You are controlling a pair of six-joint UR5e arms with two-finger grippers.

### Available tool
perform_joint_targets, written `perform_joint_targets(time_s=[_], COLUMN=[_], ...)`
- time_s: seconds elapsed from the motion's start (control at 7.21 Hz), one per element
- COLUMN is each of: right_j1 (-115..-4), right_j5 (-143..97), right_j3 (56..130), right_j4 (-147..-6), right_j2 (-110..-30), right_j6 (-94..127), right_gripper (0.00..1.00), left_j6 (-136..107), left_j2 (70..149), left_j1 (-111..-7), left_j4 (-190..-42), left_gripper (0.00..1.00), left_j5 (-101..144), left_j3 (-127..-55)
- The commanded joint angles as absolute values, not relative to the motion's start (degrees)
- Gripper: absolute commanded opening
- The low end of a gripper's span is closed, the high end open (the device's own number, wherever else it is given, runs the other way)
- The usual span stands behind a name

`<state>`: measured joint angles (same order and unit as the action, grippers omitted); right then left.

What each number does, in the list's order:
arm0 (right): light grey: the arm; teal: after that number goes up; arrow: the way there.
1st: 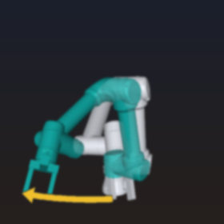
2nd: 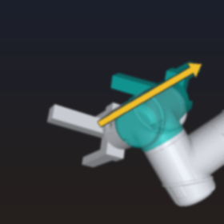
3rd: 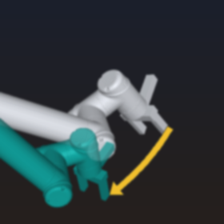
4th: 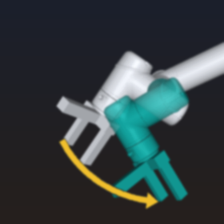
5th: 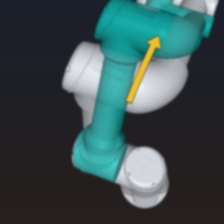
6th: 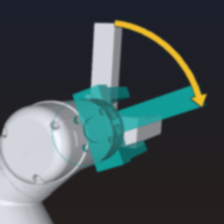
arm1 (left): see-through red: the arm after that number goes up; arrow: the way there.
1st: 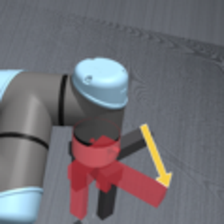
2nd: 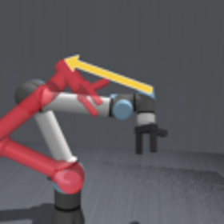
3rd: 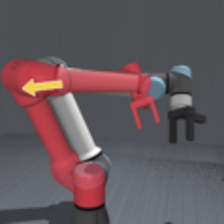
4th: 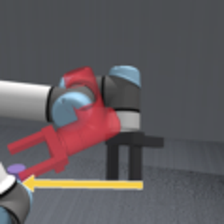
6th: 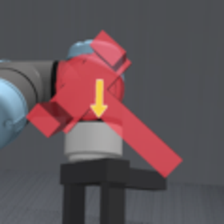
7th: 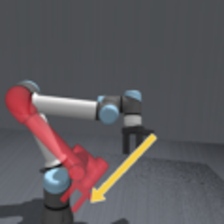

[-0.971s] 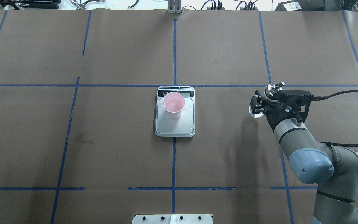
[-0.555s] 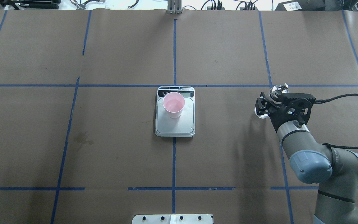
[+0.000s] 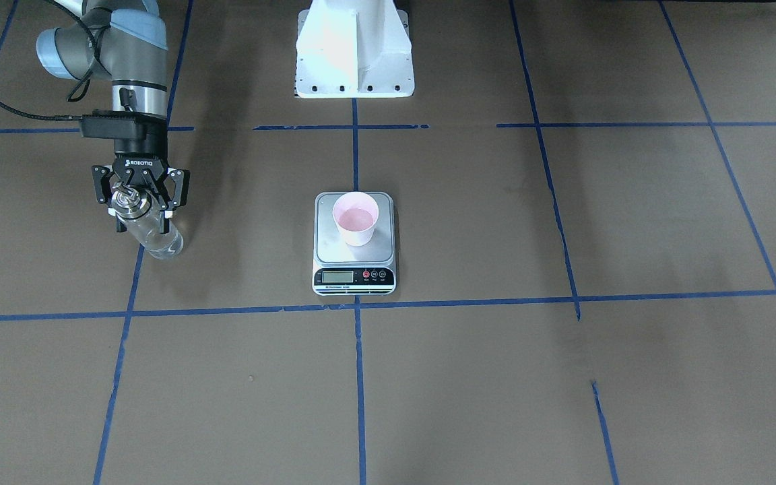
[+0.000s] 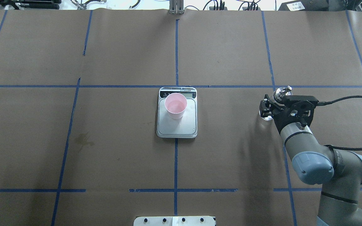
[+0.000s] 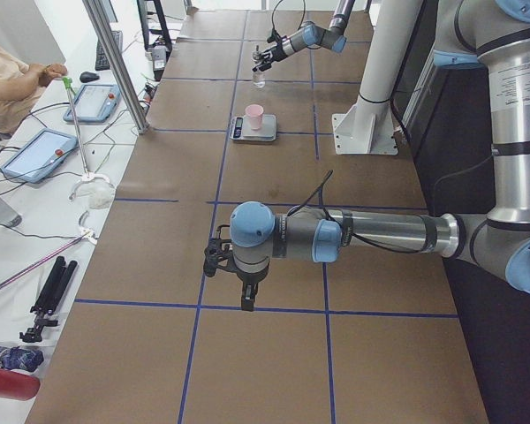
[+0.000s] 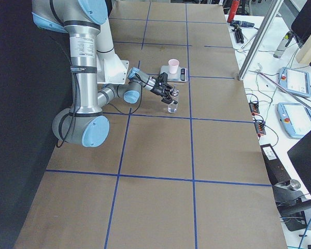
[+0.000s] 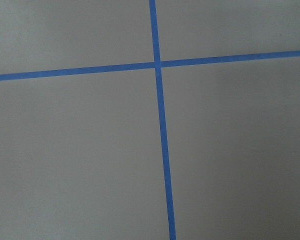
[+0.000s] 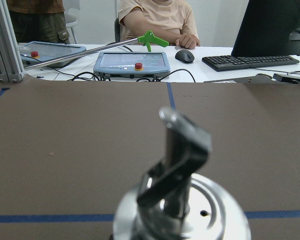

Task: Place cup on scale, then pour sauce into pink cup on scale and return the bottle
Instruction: 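Hold the glass sauce bottle upright on the table with the right gripper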

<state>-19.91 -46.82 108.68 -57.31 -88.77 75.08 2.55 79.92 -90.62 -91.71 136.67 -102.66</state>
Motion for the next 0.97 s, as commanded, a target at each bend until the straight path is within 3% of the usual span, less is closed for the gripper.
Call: perform_joint_targets(time_s=[0.0,0.14,0.28,0.55,0.83], right_j1=[-19.95,-19.95,-20.04,-19.95,-19.95], right_j5=[-47.02,-47.02,-47.02,-47.02,-47.11], right_j3=[108.63,108.63,108.55,108.54,108.54], right_j4=[-57.30,-57.30,-57.39,-57.30,-57.39], right_j2=[-89.29,-89.30,-89.30,-89.73,-89.74], right_j6=[75.06,75.15,75.06,75.50,75.67], right_gripper=[0.00,0.14,0.14,0.51,0.51], left_j6=[2.55,2.55,2.55,2.55,2.55], left_j2=[79.98,79.98,79.89,79.89,79.98], left_j1=[-90.62,-90.62,-90.62,-90.62,-90.62], left_j4=[-91.76,-91.67,-91.67,-91.67,-91.76], left_gripper=[1.00,1.00,1.00,1.00,1.00], left_j5=[136.67,136.67,136.67,136.67,136.67], left_j3=[-102.74,-102.66,-102.74,-102.74,-102.74])
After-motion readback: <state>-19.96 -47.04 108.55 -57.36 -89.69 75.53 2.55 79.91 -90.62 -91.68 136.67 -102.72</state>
